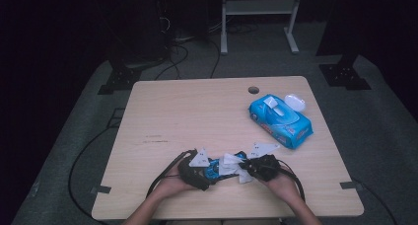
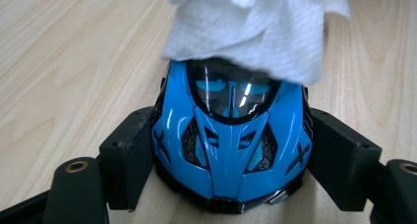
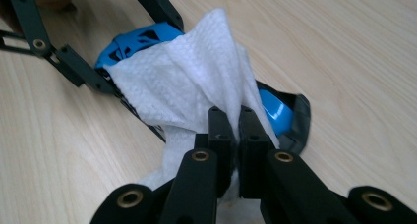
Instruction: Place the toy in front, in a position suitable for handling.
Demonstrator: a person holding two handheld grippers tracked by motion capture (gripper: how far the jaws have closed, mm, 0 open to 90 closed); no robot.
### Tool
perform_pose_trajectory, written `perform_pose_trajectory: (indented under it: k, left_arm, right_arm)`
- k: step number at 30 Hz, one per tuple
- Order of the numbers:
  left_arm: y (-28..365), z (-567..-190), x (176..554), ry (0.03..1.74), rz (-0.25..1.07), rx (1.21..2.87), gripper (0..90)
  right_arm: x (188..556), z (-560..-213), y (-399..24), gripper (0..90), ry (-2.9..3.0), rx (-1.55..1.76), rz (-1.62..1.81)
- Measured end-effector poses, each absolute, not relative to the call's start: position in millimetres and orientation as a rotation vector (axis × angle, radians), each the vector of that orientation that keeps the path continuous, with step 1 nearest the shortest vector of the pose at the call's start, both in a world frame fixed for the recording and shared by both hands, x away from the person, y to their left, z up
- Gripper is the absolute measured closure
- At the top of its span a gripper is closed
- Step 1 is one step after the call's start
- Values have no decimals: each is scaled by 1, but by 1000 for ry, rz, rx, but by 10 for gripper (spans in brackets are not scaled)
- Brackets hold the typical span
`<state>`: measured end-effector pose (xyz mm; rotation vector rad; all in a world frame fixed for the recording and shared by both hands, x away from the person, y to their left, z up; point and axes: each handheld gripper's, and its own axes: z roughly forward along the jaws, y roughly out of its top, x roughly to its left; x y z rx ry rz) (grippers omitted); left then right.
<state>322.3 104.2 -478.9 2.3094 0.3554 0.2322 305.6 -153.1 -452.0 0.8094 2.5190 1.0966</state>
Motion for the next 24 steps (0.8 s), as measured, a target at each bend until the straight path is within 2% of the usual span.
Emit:
perform_pose_trajectory:
  k: [6,16,24]
  left_arm:
    - [103,-479,323,360,228,2312,244]
    - [102,-477,323,367,235,2326,243]
    - [102,-476,322,357,237,2336,248]
  right_arm:
    - [298,-451,-133,861,2528,720,1155]
    - [311,-456,-153,858,2569,712,1231]
    - [311,-453,-157,861,2559,725,1117]
